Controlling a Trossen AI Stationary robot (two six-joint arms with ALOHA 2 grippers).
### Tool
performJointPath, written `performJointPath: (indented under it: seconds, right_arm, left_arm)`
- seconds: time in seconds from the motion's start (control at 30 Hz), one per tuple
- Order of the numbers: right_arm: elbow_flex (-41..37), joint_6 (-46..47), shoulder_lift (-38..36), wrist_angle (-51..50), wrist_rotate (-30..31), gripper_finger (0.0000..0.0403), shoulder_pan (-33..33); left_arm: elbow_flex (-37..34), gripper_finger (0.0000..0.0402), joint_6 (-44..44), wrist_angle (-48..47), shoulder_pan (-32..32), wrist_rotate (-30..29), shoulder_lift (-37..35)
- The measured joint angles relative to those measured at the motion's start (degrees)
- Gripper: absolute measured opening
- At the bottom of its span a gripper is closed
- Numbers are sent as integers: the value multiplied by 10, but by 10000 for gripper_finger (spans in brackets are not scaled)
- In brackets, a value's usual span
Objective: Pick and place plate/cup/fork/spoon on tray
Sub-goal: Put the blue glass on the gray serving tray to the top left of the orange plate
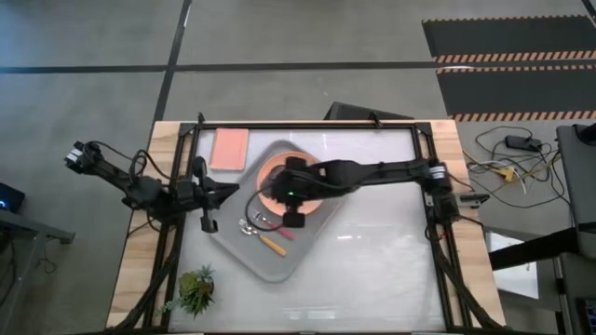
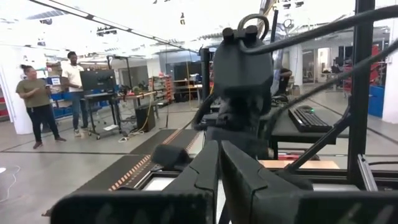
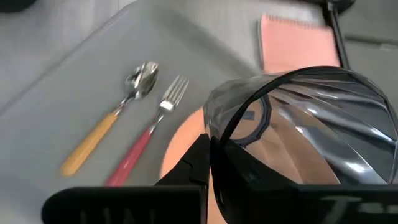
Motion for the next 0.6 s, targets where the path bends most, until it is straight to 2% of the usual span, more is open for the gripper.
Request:
performJointPath:
  seconds: [0.37, 0.6]
  right_arm:
    - [156, -234, 139, 1, 4, 9, -11]
    - [175, -372, 181, 30, 5, 9, -11]
  left_arm:
    - [0, 0, 0, -15, 0, 0, -13]
    - [-1, 0, 0, -27, 0, 0, -28]
